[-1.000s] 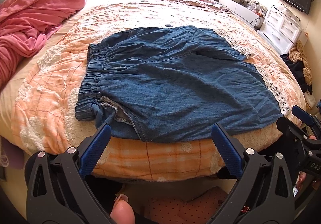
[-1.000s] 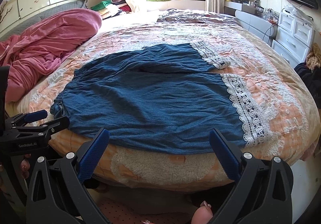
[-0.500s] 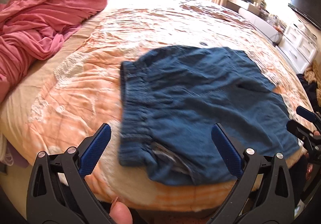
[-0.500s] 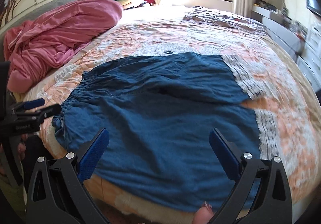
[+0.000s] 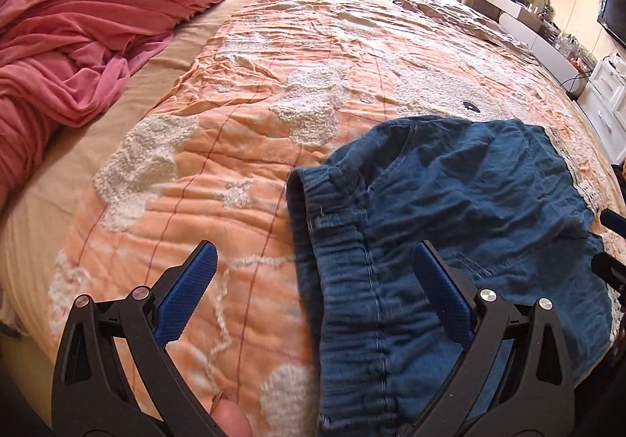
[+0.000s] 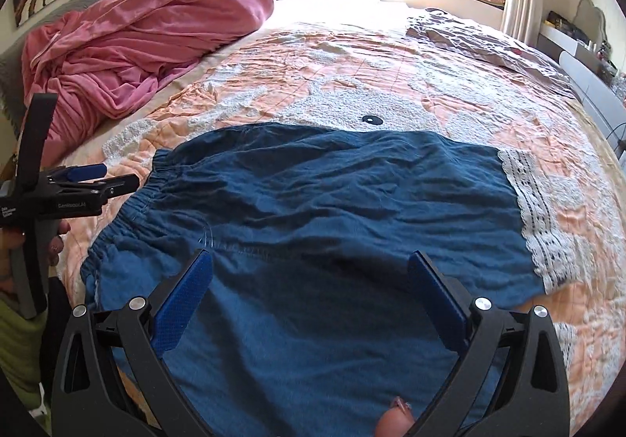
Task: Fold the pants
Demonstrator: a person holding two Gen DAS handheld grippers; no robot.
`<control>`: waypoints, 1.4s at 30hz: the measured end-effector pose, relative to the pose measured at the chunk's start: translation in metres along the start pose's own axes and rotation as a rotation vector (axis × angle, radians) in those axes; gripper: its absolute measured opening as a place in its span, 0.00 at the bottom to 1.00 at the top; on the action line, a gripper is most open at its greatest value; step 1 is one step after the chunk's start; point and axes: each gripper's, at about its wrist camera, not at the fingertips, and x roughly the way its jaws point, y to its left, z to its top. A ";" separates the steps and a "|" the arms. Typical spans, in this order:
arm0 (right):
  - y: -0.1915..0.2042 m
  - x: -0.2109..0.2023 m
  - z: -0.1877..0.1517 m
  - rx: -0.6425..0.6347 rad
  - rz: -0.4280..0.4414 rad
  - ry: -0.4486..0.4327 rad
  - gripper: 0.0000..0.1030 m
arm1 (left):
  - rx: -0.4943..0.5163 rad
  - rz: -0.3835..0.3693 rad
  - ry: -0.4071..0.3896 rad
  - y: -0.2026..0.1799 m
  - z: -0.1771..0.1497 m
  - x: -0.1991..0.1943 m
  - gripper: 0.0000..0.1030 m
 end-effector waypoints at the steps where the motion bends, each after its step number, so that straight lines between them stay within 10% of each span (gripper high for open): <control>1: -0.001 0.005 0.005 -0.009 0.002 0.002 0.96 | 0.002 -0.001 0.010 0.000 0.002 0.005 0.87; 31: 0.007 0.155 0.122 -0.386 0.053 0.141 0.95 | 0.103 -0.097 -0.006 0.007 0.033 0.062 0.24; 42: 0.031 0.173 0.121 -0.556 0.144 0.156 0.58 | 0.115 -0.123 -0.115 0.006 0.035 0.039 0.21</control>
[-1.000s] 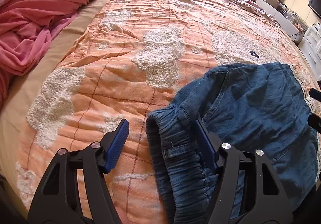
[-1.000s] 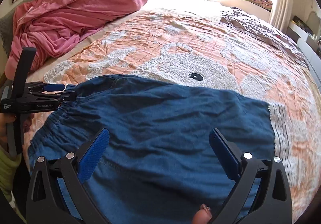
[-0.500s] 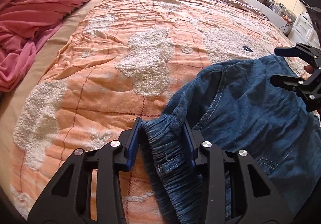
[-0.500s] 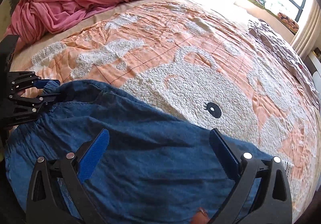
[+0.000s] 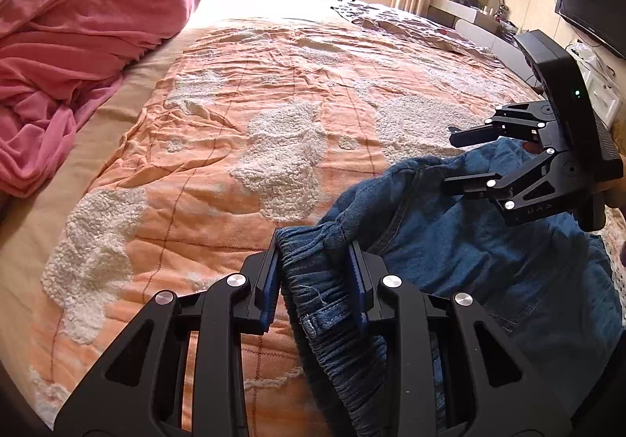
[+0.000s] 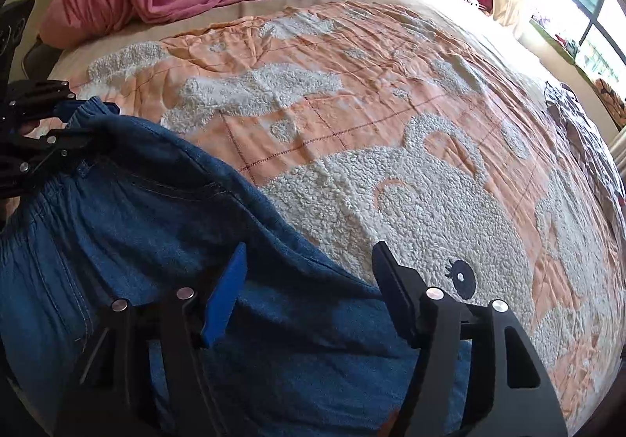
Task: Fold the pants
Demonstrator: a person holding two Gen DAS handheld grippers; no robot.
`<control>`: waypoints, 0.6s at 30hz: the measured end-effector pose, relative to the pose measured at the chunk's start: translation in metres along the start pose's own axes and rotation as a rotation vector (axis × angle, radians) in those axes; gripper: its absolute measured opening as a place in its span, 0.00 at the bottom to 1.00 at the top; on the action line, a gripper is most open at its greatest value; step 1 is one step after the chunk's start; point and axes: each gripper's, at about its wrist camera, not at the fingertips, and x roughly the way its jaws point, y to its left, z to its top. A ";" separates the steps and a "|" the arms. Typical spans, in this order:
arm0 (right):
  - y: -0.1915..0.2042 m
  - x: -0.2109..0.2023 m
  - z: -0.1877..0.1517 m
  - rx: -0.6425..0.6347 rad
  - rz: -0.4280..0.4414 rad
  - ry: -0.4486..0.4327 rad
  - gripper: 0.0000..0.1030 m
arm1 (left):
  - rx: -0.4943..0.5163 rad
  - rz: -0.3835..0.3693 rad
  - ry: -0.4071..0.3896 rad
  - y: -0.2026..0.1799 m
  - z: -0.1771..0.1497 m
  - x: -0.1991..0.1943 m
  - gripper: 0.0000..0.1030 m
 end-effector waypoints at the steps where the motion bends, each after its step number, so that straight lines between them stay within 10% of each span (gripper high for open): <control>1: 0.001 0.004 0.001 -0.004 0.004 0.005 0.51 | -0.001 -0.003 -0.006 0.001 0.000 -0.001 0.21; 7: 0.015 0.007 0.003 -0.032 0.053 -0.027 0.09 | -0.006 0.007 -0.005 0.004 -0.002 0.001 0.21; 18: 0.022 -0.067 -0.029 0.107 0.013 -0.237 0.07 | 0.018 0.007 -0.078 0.001 -0.002 -0.014 0.21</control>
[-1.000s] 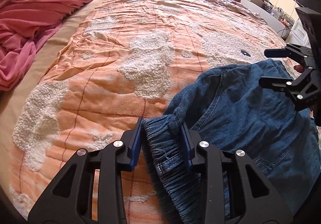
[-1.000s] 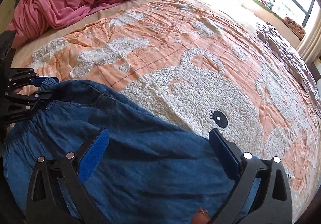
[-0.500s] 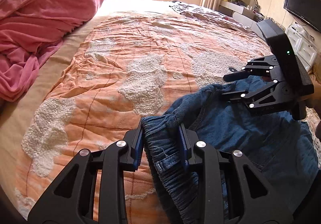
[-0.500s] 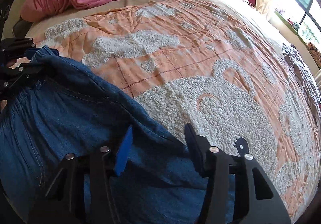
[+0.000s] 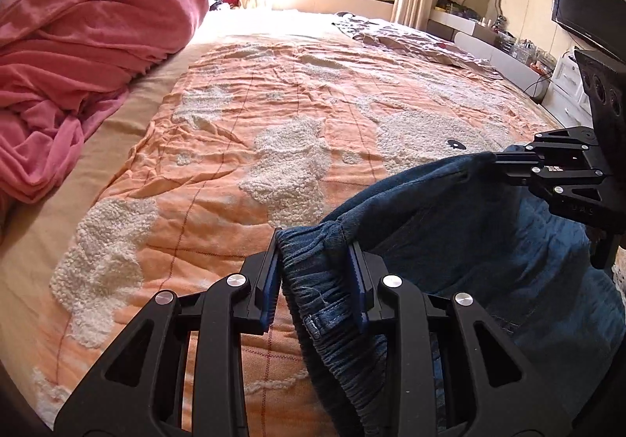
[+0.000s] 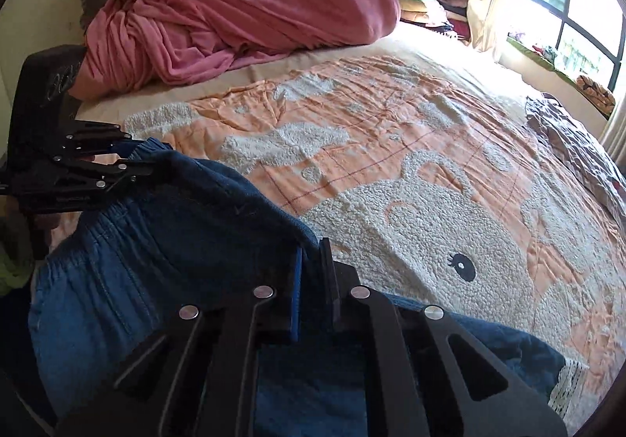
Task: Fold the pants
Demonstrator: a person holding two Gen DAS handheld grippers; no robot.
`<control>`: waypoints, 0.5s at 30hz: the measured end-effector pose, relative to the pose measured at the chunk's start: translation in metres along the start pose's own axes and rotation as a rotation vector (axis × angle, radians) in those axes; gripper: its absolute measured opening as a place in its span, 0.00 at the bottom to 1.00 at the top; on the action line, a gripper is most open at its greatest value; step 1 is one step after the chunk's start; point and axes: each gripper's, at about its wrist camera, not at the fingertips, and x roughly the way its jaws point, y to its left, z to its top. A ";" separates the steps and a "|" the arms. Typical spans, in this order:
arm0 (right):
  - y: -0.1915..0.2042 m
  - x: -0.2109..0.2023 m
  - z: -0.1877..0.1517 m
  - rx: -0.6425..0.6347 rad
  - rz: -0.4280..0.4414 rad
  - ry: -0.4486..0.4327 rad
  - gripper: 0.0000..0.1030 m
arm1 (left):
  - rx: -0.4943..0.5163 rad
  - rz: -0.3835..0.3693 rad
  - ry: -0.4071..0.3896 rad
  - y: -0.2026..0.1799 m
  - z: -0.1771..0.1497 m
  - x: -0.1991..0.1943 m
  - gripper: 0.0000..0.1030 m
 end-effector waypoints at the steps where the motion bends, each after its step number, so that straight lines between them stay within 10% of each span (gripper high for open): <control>1: 0.003 -0.006 -0.002 0.002 -0.011 -0.011 0.07 | 0.013 -0.001 -0.021 -0.002 0.000 -0.005 0.21; 15: 0.067 -0.100 -0.047 0.023 0.053 -0.111 0.07 | 0.121 -0.013 -0.131 -0.029 -0.035 -0.080 0.22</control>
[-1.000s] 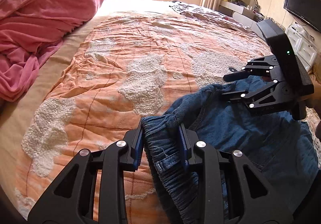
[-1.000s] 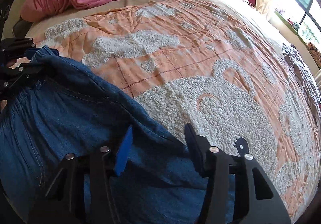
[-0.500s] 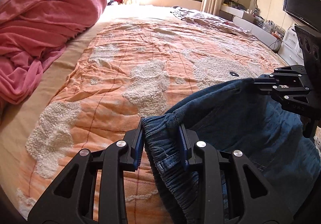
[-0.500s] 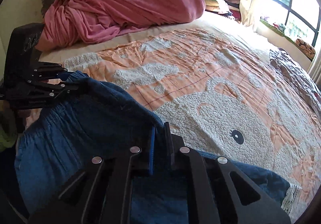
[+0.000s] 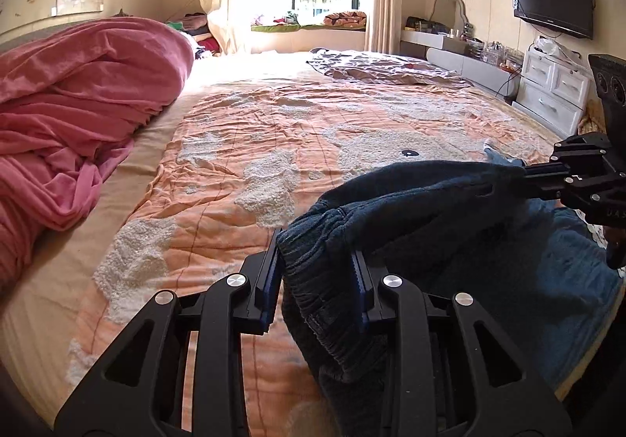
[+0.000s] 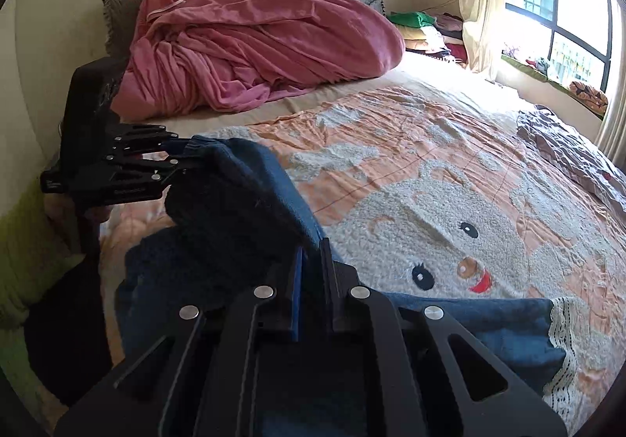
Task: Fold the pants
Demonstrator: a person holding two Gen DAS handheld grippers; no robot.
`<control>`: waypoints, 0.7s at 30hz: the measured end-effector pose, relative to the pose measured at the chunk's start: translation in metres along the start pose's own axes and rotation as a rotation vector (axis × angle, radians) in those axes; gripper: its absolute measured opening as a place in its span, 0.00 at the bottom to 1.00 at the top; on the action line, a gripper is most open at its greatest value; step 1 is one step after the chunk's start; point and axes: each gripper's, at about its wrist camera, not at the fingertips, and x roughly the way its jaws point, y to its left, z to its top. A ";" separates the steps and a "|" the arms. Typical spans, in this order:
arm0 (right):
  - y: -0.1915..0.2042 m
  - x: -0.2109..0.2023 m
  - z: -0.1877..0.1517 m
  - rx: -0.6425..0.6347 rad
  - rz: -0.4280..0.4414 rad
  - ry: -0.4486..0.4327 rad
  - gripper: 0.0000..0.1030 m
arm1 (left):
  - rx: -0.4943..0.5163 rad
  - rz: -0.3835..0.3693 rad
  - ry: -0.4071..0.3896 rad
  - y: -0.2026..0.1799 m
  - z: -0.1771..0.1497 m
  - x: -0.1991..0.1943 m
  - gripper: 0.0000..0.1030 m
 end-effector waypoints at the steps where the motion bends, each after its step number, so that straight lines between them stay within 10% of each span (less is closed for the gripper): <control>1: 0.007 -0.005 -0.005 0.000 0.013 0.003 0.07 | 0.006 0.000 0.002 -0.002 -0.006 -0.005 0.22; 21: 0.088 -0.022 -0.084 -0.033 0.112 0.175 0.07 | -0.006 0.023 0.140 -0.014 -0.064 -0.049 0.33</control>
